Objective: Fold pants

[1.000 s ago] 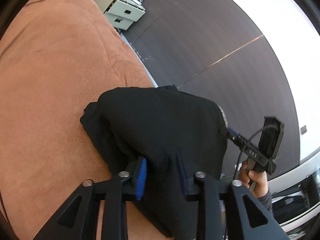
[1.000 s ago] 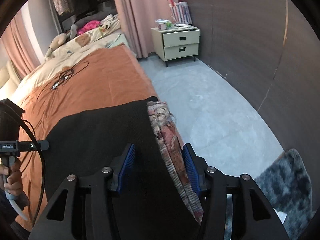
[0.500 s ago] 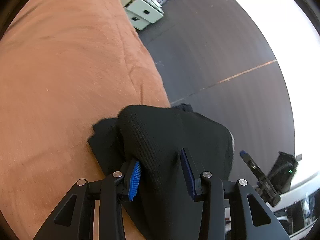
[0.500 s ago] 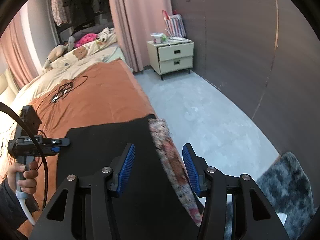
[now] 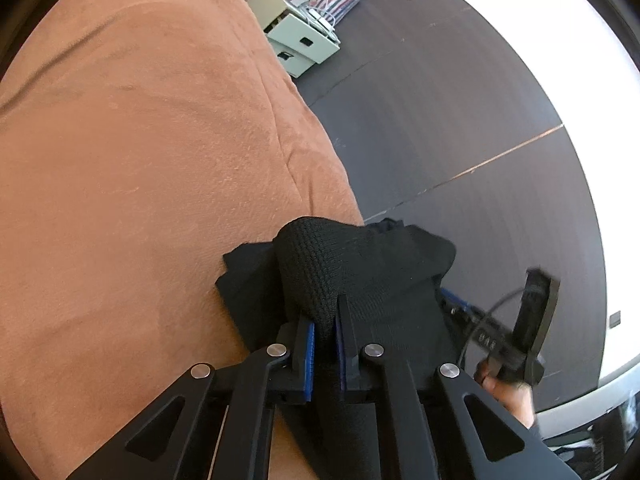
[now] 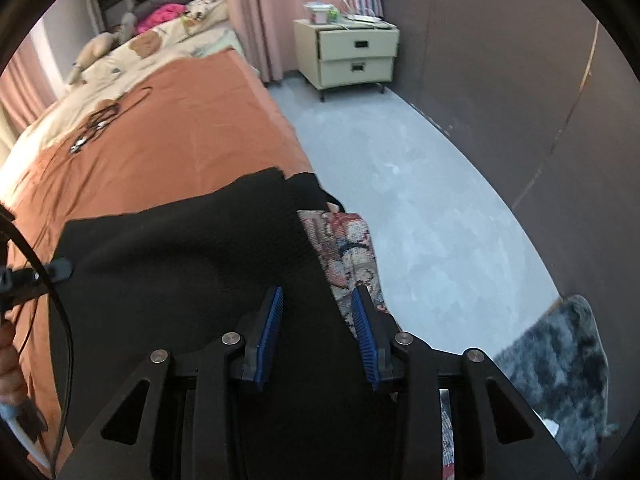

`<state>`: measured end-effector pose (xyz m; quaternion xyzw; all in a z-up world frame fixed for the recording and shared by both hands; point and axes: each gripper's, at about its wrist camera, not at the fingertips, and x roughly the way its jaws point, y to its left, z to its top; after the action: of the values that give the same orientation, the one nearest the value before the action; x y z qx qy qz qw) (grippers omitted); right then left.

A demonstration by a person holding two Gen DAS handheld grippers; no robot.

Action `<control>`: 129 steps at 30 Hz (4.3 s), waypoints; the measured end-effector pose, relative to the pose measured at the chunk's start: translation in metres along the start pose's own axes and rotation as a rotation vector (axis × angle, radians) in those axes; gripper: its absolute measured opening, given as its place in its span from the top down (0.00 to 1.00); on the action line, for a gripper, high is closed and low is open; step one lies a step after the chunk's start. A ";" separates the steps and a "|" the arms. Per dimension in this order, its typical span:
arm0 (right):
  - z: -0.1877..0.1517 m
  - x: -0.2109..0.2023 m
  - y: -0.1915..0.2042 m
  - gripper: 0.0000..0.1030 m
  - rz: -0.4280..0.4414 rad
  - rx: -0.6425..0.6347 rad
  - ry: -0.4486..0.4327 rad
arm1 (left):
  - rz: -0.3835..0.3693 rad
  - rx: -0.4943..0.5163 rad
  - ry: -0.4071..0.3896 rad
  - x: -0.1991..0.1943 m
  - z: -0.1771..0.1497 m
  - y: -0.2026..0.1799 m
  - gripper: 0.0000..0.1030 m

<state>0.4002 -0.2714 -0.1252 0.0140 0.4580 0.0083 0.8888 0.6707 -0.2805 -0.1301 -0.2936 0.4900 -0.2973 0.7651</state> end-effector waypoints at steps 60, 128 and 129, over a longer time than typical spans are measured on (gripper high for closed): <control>-0.132 -0.085 -0.015 0.67 0.052 -0.058 0.004 | 0.104 0.098 0.118 0.008 -0.097 -0.043 0.64; -0.384 -0.383 0.177 0.00 0.013 -0.020 -0.472 | 0.382 0.556 -0.450 -0.407 -0.305 -0.119 0.00; -0.390 -0.385 0.180 0.00 0.018 -0.023 -0.479 | 0.385 0.558 -0.454 -0.411 -0.310 -0.118 0.00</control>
<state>-0.1411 -0.0955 -0.0321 0.0095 0.2340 0.0181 0.9720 0.2237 -0.1012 0.0860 -0.0360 0.2554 -0.1978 0.9457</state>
